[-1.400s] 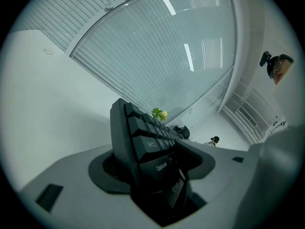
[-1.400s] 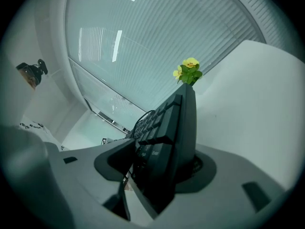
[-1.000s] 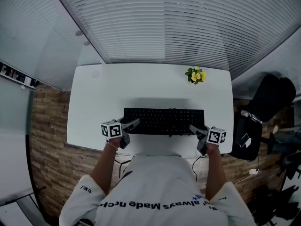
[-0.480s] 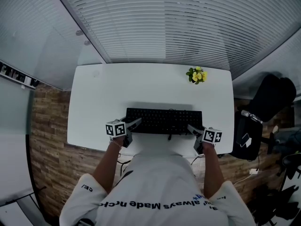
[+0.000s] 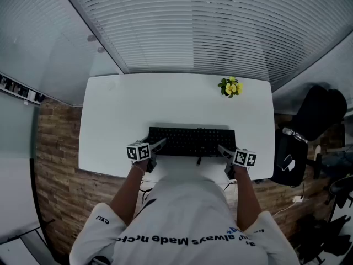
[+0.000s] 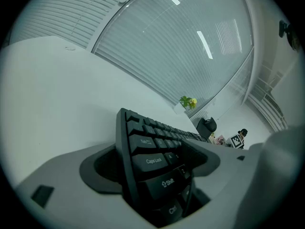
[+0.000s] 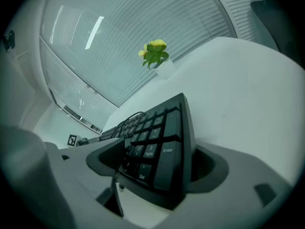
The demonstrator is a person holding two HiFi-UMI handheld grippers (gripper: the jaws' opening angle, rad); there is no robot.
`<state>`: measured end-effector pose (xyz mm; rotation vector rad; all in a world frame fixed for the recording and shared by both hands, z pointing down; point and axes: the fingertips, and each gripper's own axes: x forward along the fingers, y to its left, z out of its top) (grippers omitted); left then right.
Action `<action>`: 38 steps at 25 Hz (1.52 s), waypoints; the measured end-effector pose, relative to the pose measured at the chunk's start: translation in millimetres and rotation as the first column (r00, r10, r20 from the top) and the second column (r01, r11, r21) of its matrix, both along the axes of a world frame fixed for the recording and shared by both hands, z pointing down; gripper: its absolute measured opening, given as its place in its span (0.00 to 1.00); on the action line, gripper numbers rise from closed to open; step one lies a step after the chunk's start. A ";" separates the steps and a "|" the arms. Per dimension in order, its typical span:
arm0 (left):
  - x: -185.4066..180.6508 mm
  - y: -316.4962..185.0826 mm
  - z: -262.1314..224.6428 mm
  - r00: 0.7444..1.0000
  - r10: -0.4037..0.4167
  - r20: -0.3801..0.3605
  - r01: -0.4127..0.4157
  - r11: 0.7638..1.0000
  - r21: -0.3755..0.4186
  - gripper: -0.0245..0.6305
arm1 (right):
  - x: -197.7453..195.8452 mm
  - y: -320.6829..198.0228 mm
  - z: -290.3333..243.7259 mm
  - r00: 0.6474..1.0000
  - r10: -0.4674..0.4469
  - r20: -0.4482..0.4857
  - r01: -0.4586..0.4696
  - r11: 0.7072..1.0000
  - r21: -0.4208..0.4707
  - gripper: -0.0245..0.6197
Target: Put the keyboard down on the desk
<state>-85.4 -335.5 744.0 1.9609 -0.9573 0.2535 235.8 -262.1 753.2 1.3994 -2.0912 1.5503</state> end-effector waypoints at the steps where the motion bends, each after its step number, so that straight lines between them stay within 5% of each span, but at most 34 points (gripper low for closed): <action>1: -0.2 0.5 1.8 1.000 -0.001 0.006 0.001 1.000 -0.001 0.62 | 0.7 0.7 1.5 1.000 0.004 -0.009 -0.004 1.000 -0.005 0.66; 28: 1.6 6.3 9.0 0.984 0.014 0.176 -0.020 0.999 0.030 0.66 | 11.2 8.5 13.1 0.974 0.005 -0.226 -0.008 1.000 -0.013 0.74; 33: 1.9 8.0 10.1 0.968 0.018 0.250 -0.030 0.999 0.043 0.66 | 15.8 11.8 18.2 0.929 -0.046 -0.366 0.039 0.999 -0.026 0.76; 38: 1.0 7.0 11.5 0.961 0.005 0.277 -0.019 0.999 0.051 0.66 | 16.2 11.3 19.9 0.921 -0.034 -0.387 0.030 0.999 -0.017 0.75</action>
